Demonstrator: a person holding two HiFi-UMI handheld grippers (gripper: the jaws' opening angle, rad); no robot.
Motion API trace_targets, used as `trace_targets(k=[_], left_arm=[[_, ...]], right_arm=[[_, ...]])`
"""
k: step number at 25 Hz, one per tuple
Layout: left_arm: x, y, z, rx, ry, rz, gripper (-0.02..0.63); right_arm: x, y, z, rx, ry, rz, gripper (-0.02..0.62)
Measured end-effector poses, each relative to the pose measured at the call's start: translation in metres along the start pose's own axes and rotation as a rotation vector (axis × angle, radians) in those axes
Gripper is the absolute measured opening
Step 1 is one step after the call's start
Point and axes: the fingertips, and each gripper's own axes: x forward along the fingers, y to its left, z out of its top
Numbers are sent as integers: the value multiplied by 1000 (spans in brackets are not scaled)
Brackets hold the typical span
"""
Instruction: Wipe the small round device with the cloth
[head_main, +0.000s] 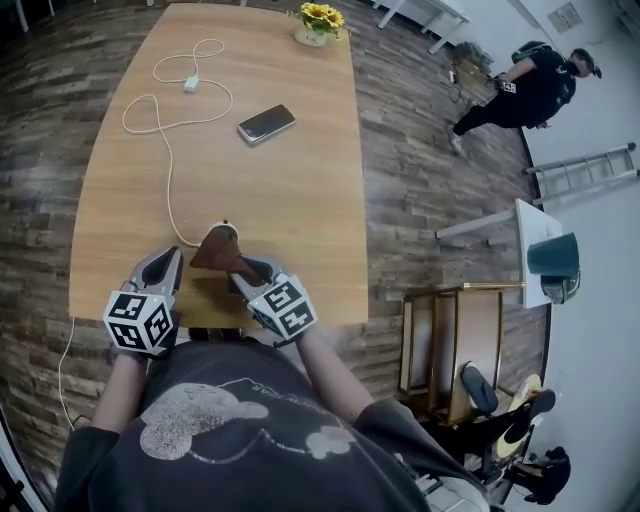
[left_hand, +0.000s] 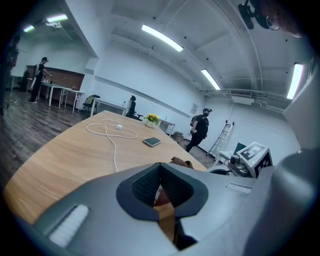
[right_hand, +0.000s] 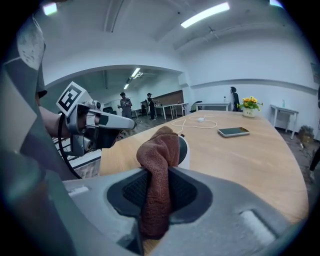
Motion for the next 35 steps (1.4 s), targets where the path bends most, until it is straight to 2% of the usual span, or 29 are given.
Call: trace_targets(k=[12, 18, 20, 23, 30, 32, 35], left_arm=[[-3, 1, -12, -25, 24, -11, 18], [-8, 10, -19, -31, 39, -15, 18], [-7, 10, -18, -30, 36, -18, 18], [-6, 11, -13, -28, 20, -23, 18], [-9, 10, -8, -23, 9, -32, 18], [-10, 9, -10, -24, 13, -34, 18], [-13, 6, -11, -19, 16, -39, 18]], right_arm=[[24, -2, -44, 111, 183, -38, 80], [18, 4, -52, 163, 189, -50, 80], [9, 3, -53, 143, 164, -56, 80], [-17, -13, -49, 133, 73, -96, 78], [-78, -85, -16, 342, -160, -332, 78], [-75, -94, -5, 385, -210, -351, 78], [-56, -88, 8, 390, -223, -312, 78]])
